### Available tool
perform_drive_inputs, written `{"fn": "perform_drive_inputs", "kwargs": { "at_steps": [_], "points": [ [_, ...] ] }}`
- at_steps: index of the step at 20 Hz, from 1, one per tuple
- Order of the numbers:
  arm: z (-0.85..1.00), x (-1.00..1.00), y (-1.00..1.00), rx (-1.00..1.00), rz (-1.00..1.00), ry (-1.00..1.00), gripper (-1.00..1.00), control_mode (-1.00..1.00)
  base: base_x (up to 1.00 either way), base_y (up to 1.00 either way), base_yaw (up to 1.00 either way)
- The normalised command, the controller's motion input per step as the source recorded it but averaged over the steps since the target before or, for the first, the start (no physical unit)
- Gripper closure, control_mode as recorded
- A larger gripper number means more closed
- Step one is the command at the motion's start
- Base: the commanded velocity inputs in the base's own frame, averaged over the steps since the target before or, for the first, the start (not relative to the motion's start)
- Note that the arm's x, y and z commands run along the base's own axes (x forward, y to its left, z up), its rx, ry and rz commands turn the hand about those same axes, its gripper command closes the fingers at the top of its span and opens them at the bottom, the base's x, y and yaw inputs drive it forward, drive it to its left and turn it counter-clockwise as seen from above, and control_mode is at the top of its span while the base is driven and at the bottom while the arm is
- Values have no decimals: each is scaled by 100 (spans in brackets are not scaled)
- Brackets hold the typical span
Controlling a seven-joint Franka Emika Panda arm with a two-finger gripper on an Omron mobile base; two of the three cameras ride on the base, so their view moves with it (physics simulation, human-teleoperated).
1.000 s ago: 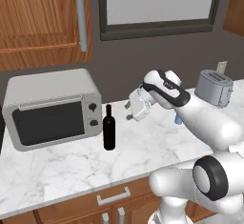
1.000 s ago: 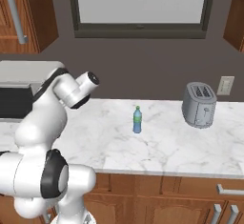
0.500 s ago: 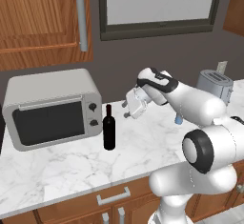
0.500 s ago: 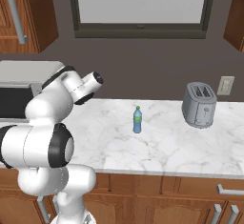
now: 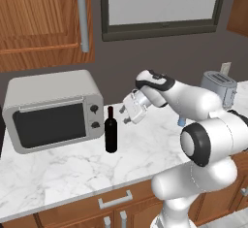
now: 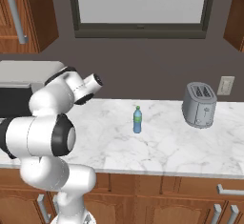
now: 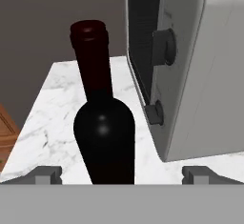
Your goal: Place the drinks on the dining counter in a tight cluster.
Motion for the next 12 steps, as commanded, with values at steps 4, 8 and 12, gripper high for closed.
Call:
{"fn": "perform_drive_inputs", "kwargs": {
  "at_steps": [4, 8, 12],
  "points": [
    [-26, 0, 13, 4, 3, 0, -100, -100, 0, 0, 0],
    [-3, -4, 0, 1, 0, 0, -100, -100, 0, 0, 0],
    [0, 0, 0, 0, 0, 0, -100, -100, 0, 0, 0]
  ]
}}
